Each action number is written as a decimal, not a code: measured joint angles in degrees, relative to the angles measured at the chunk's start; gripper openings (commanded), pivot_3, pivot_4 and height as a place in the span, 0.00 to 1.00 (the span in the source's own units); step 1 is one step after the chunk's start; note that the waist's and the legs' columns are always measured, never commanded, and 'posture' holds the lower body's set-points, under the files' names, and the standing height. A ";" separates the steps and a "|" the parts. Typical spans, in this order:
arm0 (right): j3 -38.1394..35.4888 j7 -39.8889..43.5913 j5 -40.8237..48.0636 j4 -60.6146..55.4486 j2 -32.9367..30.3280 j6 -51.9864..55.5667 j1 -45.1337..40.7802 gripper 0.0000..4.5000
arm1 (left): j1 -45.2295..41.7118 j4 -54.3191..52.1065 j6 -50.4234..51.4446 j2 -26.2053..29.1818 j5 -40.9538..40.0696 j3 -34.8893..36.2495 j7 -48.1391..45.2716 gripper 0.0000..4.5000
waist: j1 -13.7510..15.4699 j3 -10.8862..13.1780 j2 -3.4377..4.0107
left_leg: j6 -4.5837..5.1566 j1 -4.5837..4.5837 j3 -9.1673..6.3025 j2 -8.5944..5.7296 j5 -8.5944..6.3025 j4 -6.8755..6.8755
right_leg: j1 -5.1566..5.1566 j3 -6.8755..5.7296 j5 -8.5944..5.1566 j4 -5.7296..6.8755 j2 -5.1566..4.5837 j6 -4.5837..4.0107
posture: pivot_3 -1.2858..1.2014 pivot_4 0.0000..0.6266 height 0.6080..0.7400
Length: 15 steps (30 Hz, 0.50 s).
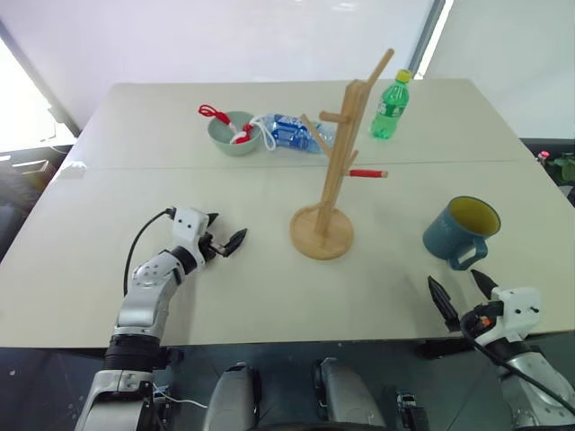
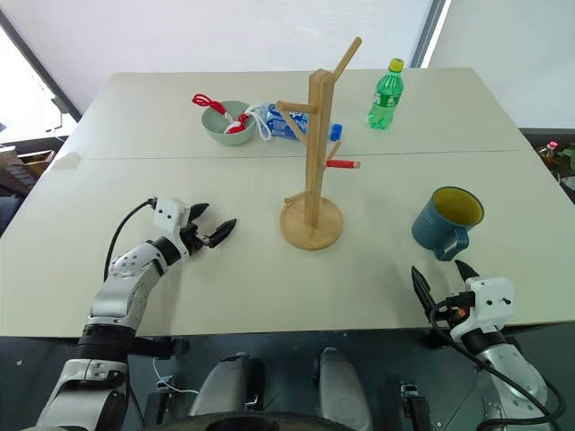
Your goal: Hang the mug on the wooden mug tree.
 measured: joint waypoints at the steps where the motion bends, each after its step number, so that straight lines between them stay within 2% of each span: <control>1: 0.00 0.00 -0.01 0.00 0.00 0.00 0.00 0.99 | 0.00 0.00 -0.02 0.00 0.00 -0.02 0.00 1.00 | 0.00 0.00 0.00 | 0.00 0.00 0.00 0.00 0.00 0.00 | 0.00 0.00 0.00 0.00 0.00 0.00 | 0.52 0.24 1.00; 11: 0.01 -0.27 -0.14 0.87 0.56 -1.02 0.29 0.99 | -0.26 -0.13 0.31 -0.62 -0.10 -0.48 -0.52 1.00 | -0.01 0.00 0.00 | 0.00 0.00 0.00 0.00 0.00 0.00 | 0.00 0.00 0.00 0.00 0.06 0.00 | 0.52 0.24 1.00; 15: -0.12 -0.53 -0.20 0.97 0.81 -1.30 0.85 0.99 | 0.86 -3.40 1.95 -0.13 -2.12 -3.15 -6.79 1.00 | -0.14 0.00 -0.01 | 0.00 -0.04 0.02 0.00 0.00 0.00 | -0.02 0.01 0.00 -0.03 0.03 0.00 | 0.52 0.24 1.00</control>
